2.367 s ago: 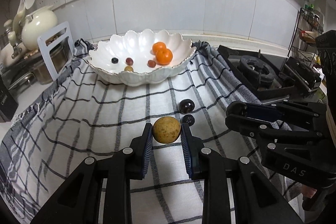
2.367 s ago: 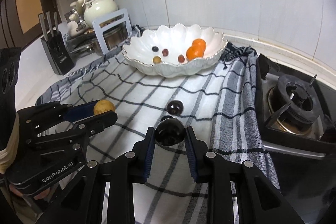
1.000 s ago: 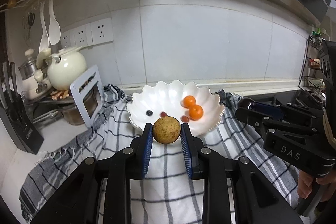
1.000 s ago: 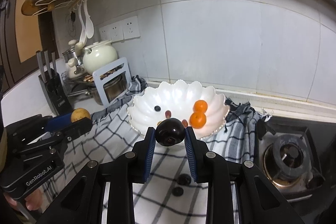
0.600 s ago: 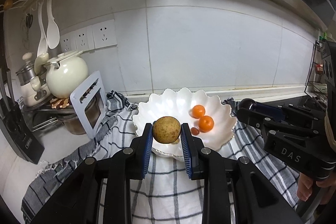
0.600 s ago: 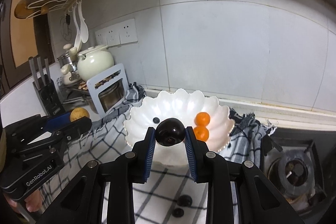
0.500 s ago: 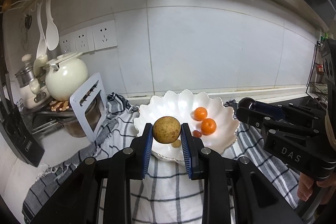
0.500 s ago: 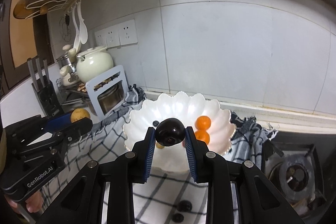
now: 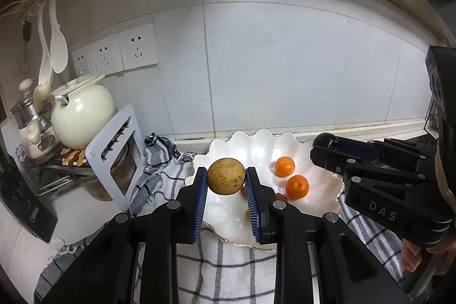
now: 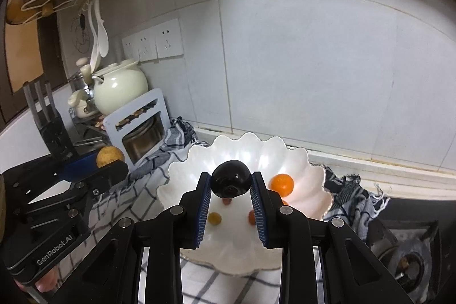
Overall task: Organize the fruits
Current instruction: 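Carry the dark plum and yellow nut over the white bowl with both grippers, then open both grippers to drop the plum and nut into the bowl, then withdraw both grippers from the bowl back over the cloth, then grasp a dark plum with the right gripper while the left gripper grasps another dark plum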
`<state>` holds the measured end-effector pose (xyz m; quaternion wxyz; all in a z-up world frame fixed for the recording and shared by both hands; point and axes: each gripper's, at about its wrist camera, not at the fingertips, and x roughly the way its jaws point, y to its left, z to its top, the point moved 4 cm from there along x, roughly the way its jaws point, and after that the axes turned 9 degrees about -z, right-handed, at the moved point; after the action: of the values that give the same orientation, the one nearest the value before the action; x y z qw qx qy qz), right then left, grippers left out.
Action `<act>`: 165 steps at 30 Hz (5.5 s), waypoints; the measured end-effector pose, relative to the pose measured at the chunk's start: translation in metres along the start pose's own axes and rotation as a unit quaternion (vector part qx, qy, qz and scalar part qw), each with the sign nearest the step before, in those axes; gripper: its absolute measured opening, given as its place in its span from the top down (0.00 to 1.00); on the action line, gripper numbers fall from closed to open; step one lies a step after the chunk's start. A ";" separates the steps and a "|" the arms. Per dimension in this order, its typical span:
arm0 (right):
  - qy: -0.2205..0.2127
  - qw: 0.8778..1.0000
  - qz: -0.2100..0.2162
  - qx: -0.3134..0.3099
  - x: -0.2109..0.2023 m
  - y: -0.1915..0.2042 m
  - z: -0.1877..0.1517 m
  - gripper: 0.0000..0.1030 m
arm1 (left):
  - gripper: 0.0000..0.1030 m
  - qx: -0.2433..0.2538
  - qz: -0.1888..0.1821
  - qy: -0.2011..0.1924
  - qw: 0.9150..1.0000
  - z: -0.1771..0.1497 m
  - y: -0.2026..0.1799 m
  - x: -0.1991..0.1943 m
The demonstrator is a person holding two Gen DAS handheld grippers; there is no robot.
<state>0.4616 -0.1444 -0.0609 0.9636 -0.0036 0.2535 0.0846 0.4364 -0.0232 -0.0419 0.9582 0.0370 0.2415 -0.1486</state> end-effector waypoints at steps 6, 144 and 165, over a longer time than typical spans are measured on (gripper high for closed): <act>0.021 1.000 -0.004 -0.006 0.029 -0.003 0.007 0.71 | 0.74 0.000 0.002 0.014 1.000 0.002 0.005 0.020; 0.120 0.954 0.213 -0.177 -0.016 -0.053 -0.130 0.65 | 0.57 -0.100 0.090 0.090 0.987 -0.147 -0.153 -0.013; 0.167 0.939 0.244 -0.174 0.021 -0.035 -0.149 0.65 | 0.65 -0.084 0.064 0.130 0.986 -0.164 -0.157 0.038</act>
<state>0.4128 -0.1825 -0.2026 0.8415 -0.1232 0.3852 0.3583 0.3465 -0.1600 -0.2042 0.9258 -0.0088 0.3732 -0.0601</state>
